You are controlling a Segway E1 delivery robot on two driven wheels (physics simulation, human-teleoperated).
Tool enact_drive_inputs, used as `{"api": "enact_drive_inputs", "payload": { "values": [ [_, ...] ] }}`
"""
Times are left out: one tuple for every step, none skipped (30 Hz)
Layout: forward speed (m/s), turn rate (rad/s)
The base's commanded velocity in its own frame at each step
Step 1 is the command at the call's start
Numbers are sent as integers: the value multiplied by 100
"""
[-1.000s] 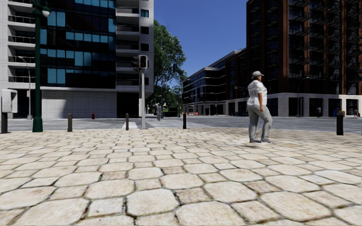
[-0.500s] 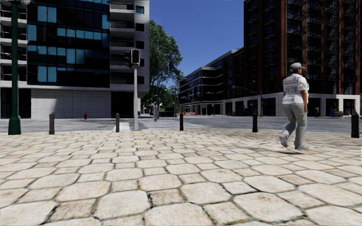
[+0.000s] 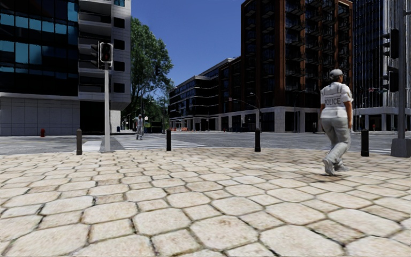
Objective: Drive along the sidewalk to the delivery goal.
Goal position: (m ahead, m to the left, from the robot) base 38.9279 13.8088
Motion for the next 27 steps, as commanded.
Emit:
{"api": "enact_drive_inputs", "payload": {
  "values": [
    [149,0],
    [149,0],
    [149,0],
    [149,0],
    [149,0],
    [149,0],
    [149,0],
    [149,0],
    [149,0],
    [149,0],
    [149,0],
    [149,0],
    [149,0],
    [149,0],
    [149,0],
    [149,0],
    [149,0],
    [149,0],
    [149,0],
    [149,0],
    [149,0],
    [149,0],
    [149,0],
    [149,0],
    [149,0],
    [149,0],
    [154,0]
  ]
}}
